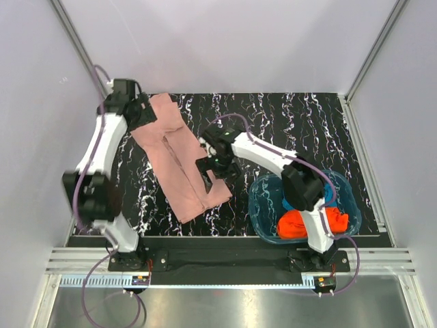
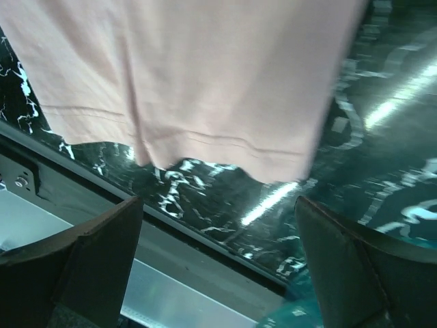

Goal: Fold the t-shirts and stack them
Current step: Fold the tshirt

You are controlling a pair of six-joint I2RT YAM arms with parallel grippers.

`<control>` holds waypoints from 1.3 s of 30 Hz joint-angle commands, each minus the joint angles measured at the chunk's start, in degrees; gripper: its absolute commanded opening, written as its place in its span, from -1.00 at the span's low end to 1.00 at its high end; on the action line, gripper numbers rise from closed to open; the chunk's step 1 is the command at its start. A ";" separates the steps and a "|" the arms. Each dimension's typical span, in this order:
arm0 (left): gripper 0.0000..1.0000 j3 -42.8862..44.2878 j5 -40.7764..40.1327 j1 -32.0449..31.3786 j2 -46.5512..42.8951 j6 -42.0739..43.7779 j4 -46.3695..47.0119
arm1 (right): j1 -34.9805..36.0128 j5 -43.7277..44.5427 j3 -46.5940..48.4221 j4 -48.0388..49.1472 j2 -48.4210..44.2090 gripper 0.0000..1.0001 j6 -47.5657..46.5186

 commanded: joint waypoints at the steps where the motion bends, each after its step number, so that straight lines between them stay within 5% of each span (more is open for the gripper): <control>1: 0.55 -13.67 1.72 -0.32 -14.35 -5.41 0.46 | -5.97 -0.03 -5.56 1.31 -7.61 0.99 -4.18; 6: 0.18 -37.50 9.47 -4.35 -33.50 -16.13 4.25 | -9.06 -5.31 -8.83 4.57 -9.12 0.74 -8.57; 9: 0.18 -48.50 8.24 -14.43 -39.76 -22.72 5.22 | -9.49 -7.77 -9.28 5.97 -7.89 0.66 -9.99; 14: 0.30 -60.71 6.83 -22.20 -44.71 -36.88 6.01 | -11.08 -11.81 -10.77 8.96 -6.22 0.50 -8.32; 30: 0.22 -71.81 6.83 -30.56 -44.89 -51.74 11.54 | -13.10 -18.23 -17.54 13.62 -3.05 0.21 -7.00; 39: 0.00 -75.24 6.74 -31.70 -45.33 -53.95 13.83 | -13.19 -20.60 -19.12 14.50 -1.82 0.42 -6.47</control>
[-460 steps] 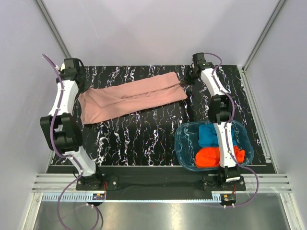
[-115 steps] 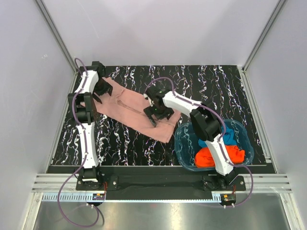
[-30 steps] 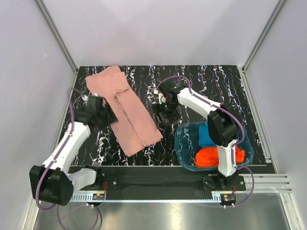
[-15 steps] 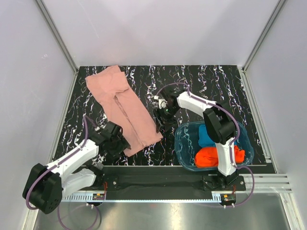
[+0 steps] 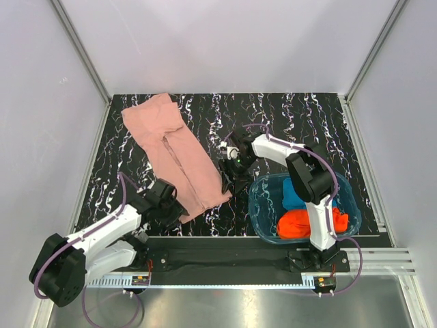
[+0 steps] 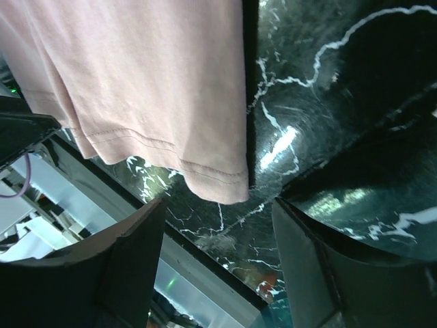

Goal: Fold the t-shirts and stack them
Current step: Fold the tshirt

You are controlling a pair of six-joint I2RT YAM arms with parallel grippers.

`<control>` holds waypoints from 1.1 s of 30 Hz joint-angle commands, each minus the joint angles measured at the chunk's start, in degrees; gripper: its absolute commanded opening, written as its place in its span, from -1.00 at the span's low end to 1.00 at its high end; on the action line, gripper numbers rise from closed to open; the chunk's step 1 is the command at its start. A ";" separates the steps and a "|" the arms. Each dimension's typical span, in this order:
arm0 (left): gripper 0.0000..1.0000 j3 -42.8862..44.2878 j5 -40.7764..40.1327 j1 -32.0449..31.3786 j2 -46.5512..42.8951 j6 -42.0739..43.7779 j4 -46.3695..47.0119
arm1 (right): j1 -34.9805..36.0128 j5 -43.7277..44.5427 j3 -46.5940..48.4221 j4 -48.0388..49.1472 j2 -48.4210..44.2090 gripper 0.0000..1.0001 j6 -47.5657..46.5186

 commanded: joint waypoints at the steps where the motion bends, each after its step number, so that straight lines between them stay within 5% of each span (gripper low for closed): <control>1: -0.05 -2.28 -0.99 -0.47 0.03 -1.27 1.06 | -0.25 -3.27 -0.06 1.45 1.04 0.42 0.33; 26: -0.50 -4.57 -3.10 -1.00 -2.00 0.75 -0.16 | -0.25 -1.61 -4.90 6.38 2.80 0.11 4.02; 30: -0.53 -3.69 -3.02 -1.00 -0.94 2.24 0.01 | -0.25 -1.08 -4.63 6.55 3.50 -0.07 4.54; 33: -0.58 -2.90 -3.19 -1.00 -0.33 3.56 -0.86 | -0.07 -0.91 -5.16 7.08 3.15 -0.39 5.25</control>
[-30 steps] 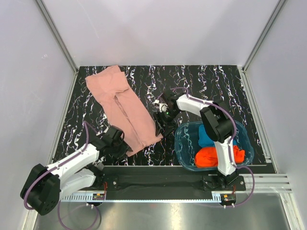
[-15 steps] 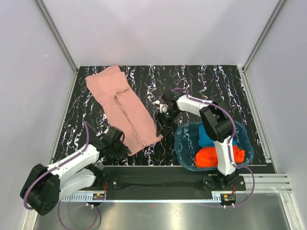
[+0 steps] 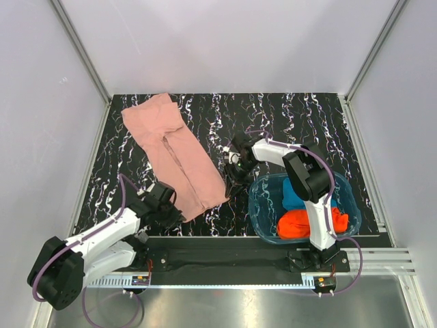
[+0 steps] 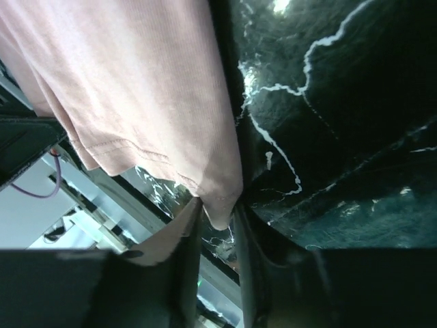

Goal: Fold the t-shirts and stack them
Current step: Fold the tshirt

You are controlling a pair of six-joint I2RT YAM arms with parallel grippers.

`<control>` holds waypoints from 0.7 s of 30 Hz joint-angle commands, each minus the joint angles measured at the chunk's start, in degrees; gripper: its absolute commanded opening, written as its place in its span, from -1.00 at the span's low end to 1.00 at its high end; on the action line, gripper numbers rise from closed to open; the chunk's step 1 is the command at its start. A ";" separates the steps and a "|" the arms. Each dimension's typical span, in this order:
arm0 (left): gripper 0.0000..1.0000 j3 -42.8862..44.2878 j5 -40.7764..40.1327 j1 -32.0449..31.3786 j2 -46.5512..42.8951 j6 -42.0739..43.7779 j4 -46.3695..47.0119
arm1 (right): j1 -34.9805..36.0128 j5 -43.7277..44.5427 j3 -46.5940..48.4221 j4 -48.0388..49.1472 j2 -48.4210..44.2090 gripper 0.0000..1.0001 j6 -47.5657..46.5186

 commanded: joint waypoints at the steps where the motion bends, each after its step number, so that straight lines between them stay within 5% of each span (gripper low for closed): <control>1: -0.62 0.08 -2.88 -0.38 1.77 3.32 -3.07 | 0.32 3.86 -1.53 2.40 1.45 -0.45 0.44; 6: -0.95 2.27 -3.67 -0.30 1.69 6.83 -7.54 | 2.60 3.24 -4.16 3.02 -0.31 -1.00 1.41; 12: -1.00 3.68 -4.64 -0.30 -2.26 8.78 -15.71 | 6.29 3.24 -10.67 5.65 -5.58 -1.00 5.96; 21: -1.00 1.22 0.89 -0.30 -21.68 5.36 -25.12 | 11.92 1.49 -14.37 6.89 -13.14 -1.00 13.27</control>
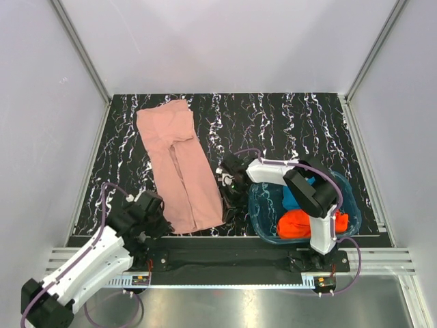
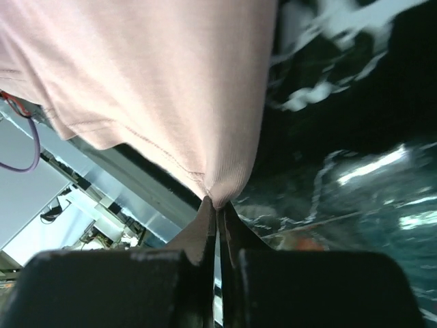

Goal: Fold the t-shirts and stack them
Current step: Fold the tshirt

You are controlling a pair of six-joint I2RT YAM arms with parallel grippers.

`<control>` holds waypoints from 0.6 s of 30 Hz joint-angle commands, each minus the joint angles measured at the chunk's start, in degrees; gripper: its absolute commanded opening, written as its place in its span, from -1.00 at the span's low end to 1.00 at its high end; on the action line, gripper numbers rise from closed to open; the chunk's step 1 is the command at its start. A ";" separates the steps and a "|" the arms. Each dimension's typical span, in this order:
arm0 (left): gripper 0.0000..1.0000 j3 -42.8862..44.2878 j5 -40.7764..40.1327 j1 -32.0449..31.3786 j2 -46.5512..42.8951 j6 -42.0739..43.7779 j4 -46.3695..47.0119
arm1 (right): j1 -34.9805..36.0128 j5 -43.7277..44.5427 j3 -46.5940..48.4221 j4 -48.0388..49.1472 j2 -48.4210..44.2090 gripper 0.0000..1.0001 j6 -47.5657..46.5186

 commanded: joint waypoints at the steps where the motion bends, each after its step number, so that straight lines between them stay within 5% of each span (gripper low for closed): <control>1: -1.00 0.32 1.86 -0.23 -5.69 -2.17 -5.16 | 1.30 0.29 -0.07 0.59 -5.05 -1.00 3.81; 5: -0.99 4.97 0.45 -0.23 -6.14 -3.14 -7.97 | 1.30 0.81 7.36 -3.61 -5.33 -1.00 2.24; 10: -0.73 16.38 -5.42 0.82 2.18 -1.39 -10.87 | -1.50 1.69 24.31 -13.02 0.72 -1.00 -0.49; 18: -0.78 25.28 -1.49 20.06 16.87 13.63 -2.97 | -7.22 -1.56 49.83 -21.37 15.49 -1.00 -3.74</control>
